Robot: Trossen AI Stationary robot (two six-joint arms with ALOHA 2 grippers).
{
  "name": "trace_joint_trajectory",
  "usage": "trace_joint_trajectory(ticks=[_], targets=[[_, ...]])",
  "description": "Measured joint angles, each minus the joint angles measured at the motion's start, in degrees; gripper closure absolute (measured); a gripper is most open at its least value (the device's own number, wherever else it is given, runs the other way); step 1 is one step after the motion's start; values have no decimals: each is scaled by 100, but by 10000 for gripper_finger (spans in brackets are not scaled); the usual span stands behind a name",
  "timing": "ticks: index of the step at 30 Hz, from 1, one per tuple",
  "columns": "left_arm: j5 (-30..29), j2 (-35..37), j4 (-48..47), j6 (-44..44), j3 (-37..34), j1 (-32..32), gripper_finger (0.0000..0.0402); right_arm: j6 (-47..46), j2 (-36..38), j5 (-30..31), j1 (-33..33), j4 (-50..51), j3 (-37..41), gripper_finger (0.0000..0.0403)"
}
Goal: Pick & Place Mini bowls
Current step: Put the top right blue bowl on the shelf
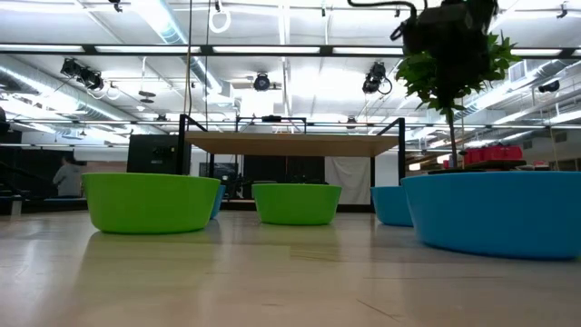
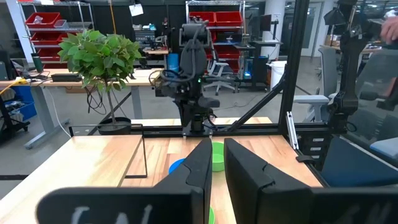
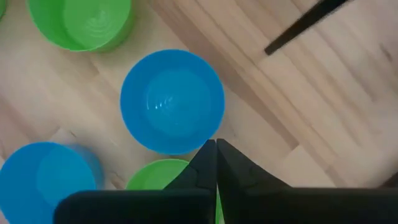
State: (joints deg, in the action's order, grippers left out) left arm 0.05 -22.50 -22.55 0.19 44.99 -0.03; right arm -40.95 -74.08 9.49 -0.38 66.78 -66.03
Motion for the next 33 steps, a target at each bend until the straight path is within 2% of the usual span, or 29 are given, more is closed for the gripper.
trace_joint_trajectory(ticks=[10, 18, 33], targets=[[0, 2, 0, 0, 2, 0, 353, -645, 0, -157, 0, -714, 694, 355], [0, 2, 2, 0, 1, 0, 353, -813, 0, -157, -1, -1467, 1080, 313], [-2, 0, 2, 0, 2, 0, 353, -1343, -2, -137, -7, -1966, 1846, 255]])
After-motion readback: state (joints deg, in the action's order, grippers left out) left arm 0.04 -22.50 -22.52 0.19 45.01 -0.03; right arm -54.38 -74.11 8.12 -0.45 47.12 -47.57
